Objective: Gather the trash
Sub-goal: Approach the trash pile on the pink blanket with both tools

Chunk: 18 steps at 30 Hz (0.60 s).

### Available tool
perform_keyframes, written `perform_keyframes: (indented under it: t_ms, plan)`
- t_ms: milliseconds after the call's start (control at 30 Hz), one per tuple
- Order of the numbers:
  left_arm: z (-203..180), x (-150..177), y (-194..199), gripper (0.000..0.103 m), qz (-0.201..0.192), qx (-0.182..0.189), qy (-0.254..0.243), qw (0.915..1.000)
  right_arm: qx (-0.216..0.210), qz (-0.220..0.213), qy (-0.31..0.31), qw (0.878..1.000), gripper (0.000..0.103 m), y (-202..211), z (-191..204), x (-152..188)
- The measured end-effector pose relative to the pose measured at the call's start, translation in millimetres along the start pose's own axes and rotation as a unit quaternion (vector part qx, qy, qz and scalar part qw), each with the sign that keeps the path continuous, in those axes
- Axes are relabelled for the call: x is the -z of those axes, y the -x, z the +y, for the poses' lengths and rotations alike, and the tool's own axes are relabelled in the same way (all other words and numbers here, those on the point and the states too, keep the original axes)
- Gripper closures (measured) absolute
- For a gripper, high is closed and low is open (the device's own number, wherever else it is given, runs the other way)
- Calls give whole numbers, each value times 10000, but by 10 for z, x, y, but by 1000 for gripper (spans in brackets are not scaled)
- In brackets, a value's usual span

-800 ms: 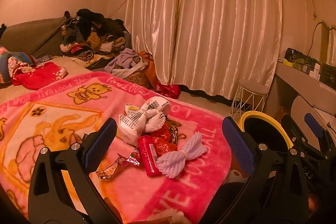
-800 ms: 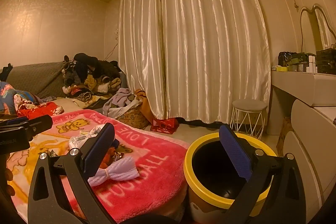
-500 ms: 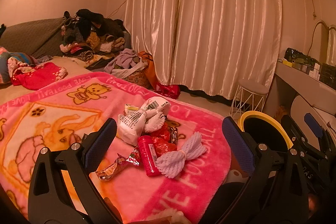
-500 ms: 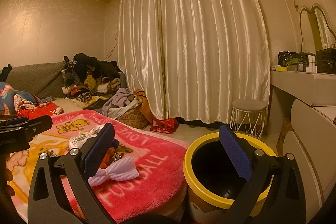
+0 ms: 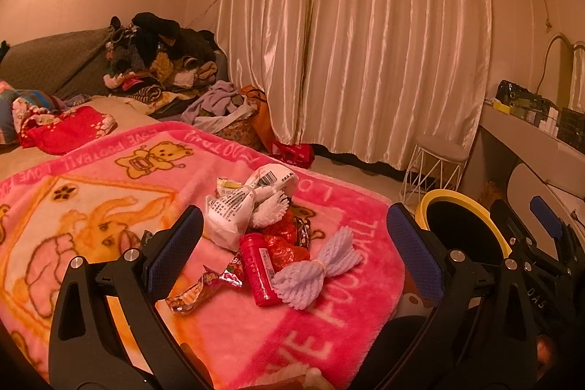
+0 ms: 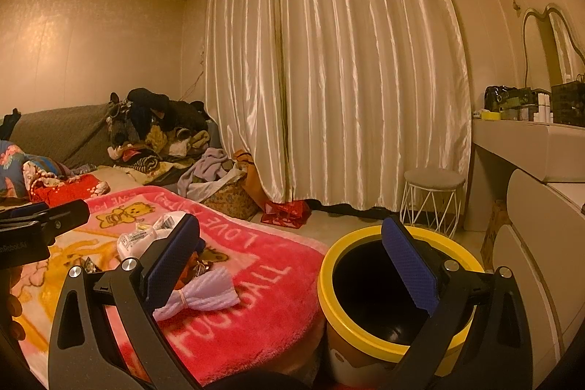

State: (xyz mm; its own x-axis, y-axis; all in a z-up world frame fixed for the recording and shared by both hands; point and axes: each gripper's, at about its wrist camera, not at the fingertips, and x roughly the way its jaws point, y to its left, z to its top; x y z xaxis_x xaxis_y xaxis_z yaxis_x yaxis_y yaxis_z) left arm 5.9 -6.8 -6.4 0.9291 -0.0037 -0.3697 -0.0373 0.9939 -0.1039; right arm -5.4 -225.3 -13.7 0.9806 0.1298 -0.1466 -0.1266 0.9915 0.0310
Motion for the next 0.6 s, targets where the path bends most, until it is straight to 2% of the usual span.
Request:
perform_keyframes:
  t_ms: [167,367,433,567,600]
  plan:
    - [77,16,-29,11,85,-89,72,9999,-71,130,16,9999,6,-102,27,44]
    - [369,-47,-149,11,342,-145,514,9980,-337,329,89,9989,6,-259,170,27]
    - [456,-71,-159,11,225,-157,648,9975,-440,375,137,9982,6,-306,236,17]
    - [599,-110,-184,11,25,-336,615,9975,-643,485,208,9965,6,-422,374,2]
    - [625,-115,-197,11,113,-408,588,9974,-689,509,218,9961,6,-453,406,1]
